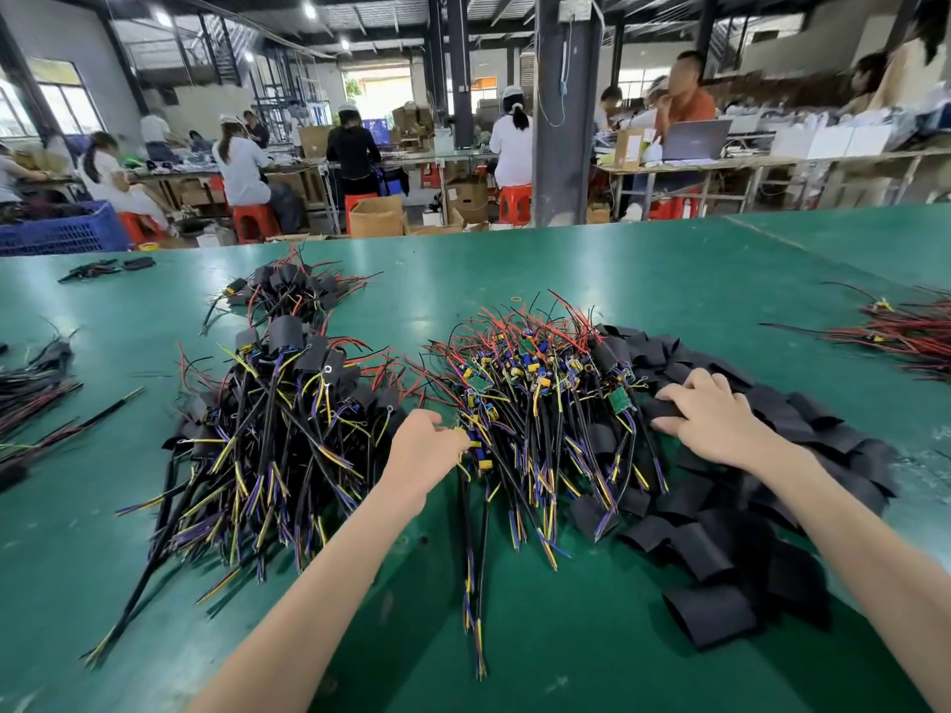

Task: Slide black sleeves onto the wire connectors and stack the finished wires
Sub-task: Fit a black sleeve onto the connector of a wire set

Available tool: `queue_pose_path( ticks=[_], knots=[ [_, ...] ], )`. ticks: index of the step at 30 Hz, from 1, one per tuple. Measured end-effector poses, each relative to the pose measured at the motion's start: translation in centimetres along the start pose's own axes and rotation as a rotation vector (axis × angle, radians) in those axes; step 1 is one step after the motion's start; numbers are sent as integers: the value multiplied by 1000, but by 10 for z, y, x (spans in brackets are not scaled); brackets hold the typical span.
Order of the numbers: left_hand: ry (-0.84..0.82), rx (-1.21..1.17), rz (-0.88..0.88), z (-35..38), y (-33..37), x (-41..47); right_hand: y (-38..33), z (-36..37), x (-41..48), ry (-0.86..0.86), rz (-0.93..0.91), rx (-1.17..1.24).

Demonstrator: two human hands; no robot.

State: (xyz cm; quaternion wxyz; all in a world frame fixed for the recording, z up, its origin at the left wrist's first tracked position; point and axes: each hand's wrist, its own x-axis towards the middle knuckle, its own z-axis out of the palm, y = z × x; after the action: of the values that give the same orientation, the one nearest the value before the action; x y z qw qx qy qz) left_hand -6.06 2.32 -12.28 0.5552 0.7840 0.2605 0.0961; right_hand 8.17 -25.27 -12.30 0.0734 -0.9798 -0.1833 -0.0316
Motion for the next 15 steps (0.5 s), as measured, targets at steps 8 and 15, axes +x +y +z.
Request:
queue_pose_path(
  ticks=[8,15],
  knots=[
    [1,13,44,2,4,4,-2,-2,-2,4,12,30],
    [48,63,129,4,1,4,-2,-3,-1,39,36,47]
  ],
)
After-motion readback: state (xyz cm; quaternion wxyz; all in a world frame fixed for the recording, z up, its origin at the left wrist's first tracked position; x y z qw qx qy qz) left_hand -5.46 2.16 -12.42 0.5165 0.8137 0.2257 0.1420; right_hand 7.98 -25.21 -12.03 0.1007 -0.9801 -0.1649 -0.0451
